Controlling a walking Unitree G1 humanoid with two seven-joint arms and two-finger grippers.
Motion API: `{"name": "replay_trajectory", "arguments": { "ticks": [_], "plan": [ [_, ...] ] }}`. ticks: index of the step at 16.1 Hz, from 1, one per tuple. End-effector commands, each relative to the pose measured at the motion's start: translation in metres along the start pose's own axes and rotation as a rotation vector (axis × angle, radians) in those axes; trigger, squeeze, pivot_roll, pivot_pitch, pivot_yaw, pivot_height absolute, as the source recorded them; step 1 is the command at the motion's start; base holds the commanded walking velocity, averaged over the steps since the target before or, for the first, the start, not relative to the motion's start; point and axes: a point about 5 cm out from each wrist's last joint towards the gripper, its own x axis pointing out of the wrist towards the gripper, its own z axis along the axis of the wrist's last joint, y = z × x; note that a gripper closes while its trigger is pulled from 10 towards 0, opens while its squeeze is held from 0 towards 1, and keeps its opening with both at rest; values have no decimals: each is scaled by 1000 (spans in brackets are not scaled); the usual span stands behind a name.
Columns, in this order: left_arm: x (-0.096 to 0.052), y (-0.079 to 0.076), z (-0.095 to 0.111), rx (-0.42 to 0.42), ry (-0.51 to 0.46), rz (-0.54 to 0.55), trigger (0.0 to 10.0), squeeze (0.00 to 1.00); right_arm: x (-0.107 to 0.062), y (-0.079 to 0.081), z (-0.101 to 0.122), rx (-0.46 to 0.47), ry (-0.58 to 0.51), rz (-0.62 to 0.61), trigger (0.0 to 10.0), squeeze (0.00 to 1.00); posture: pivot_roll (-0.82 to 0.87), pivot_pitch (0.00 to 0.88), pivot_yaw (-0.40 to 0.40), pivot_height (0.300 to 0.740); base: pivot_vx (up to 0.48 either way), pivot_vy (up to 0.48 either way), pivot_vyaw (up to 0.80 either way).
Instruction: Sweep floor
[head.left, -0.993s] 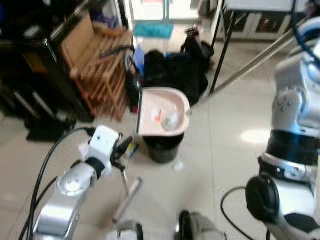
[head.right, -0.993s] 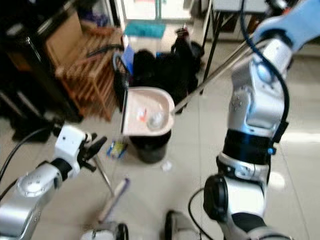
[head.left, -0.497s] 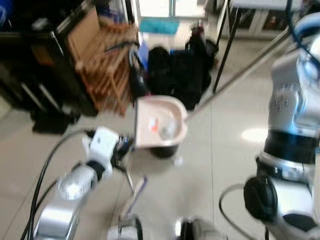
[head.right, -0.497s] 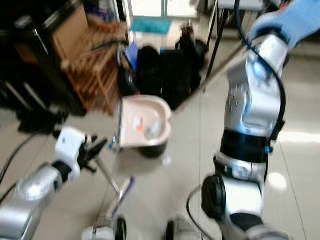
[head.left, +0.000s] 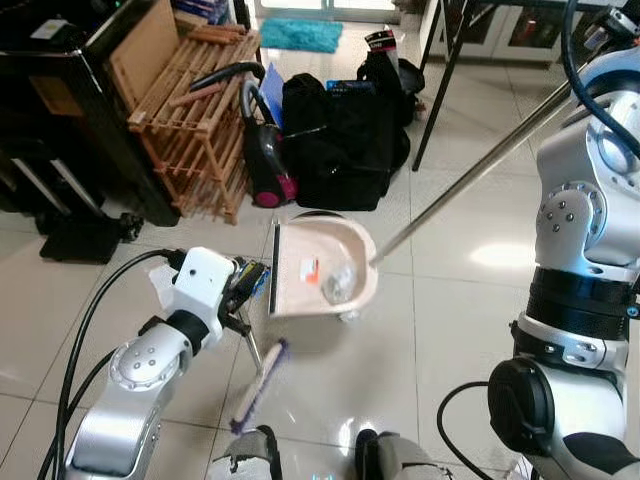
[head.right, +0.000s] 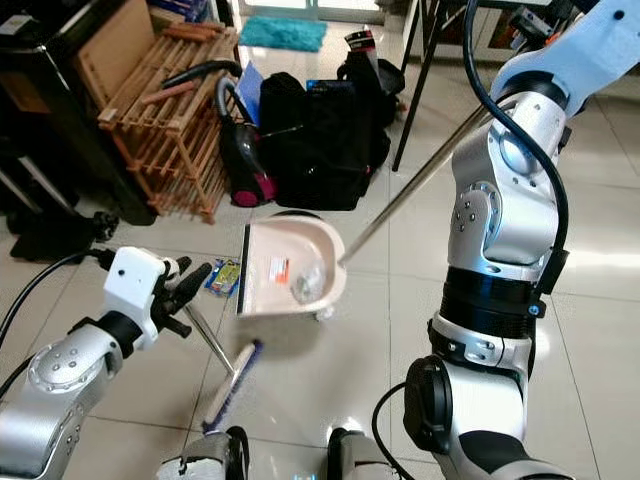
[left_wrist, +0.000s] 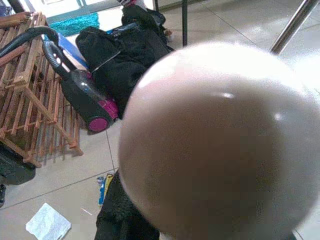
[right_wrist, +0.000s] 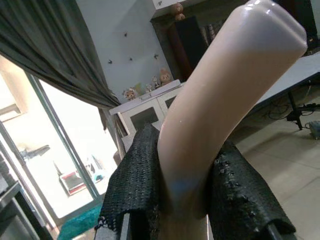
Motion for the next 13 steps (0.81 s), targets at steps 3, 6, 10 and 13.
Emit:
{"name": "replay_trajectory", "arguments": {
  "ticks": [3, 6, 10, 13],
  "plan": [
    [-3, 2, 8, 25, -43, 6, 10000, 0, 1, 4, 15, -25, -52, 28, 10000, 0, -16, 187, 6, 740, 283, 0, 0],
    [-2, 3, 9, 28, -47, 3, 10000, 0, 0, 6, 12, -10, -34, 35, 10000, 0, -15, 187, 7, 740, 306, 0, 533],
    [-2, 3, 10, 30, -47, -5, 10000, 0, 2, 4, 15, -1, -39, 20, 10000, 0, -17, 186, 13, 740, 318, 0, 0],
    [-1, 2, 10, 32, -47, -13, 10000, 0, 4, 3, 18, -3, -53, 14, 10000, 0, -18, 183, 17, 740, 324, 0, 0]
  ]
}}
